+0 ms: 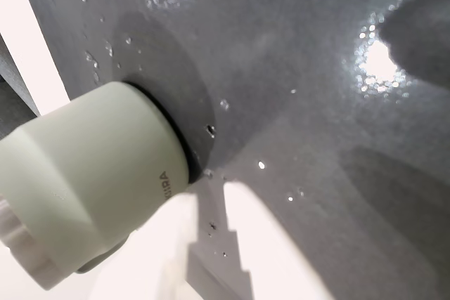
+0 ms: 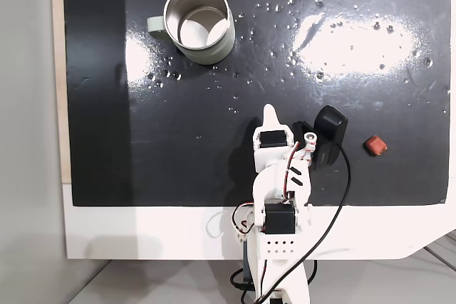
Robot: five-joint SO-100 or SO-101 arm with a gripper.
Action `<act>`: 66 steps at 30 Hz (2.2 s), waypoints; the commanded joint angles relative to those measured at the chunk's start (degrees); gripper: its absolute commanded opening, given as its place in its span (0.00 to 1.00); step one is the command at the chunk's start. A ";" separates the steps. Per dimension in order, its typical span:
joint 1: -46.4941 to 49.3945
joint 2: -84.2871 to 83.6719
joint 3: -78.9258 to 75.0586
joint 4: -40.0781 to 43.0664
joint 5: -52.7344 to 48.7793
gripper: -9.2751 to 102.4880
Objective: Grasp a cube and put it in the cup.
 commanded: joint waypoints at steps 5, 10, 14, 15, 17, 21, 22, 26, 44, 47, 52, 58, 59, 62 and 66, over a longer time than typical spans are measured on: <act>-0.62 0.62 -0.53 -1.67 -0.88 0.08; -0.62 0.62 -0.53 -1.67 -0.88 0.08; -0.53 0.62 -0.53 -1.67 -0.70 0.08; -0.53 0.62 -0.53 -1.67 -0.79 0.08; -0.79 0.62 -0.53 -1.76 -1.76 0.08; 0.53 0.62 -3.25 0.00 -3.16 0.08; 0.79 0.62 -5.01 0.53 -3.08 0.08; 0.62 -9.76 -16.26 0.44 -1.49 0.08; 16.44 -57.39 -82.71 21.62 13.54 0.08; 20.74 -59.85 -87.28 25.58 14.06 0.08; 28.21 -63.19 -92.37 29.27 13.45 0.08; 35.07 -69.35 -102.48 36.04 12.83 0.08; 35.77 -69.96 -103.36 37.00 12.66 0.08; 36.91 -71.46 -104.77 40.25 11.87 0.08; 37.62 -73.12 -105.29 46.05 11.60 0.08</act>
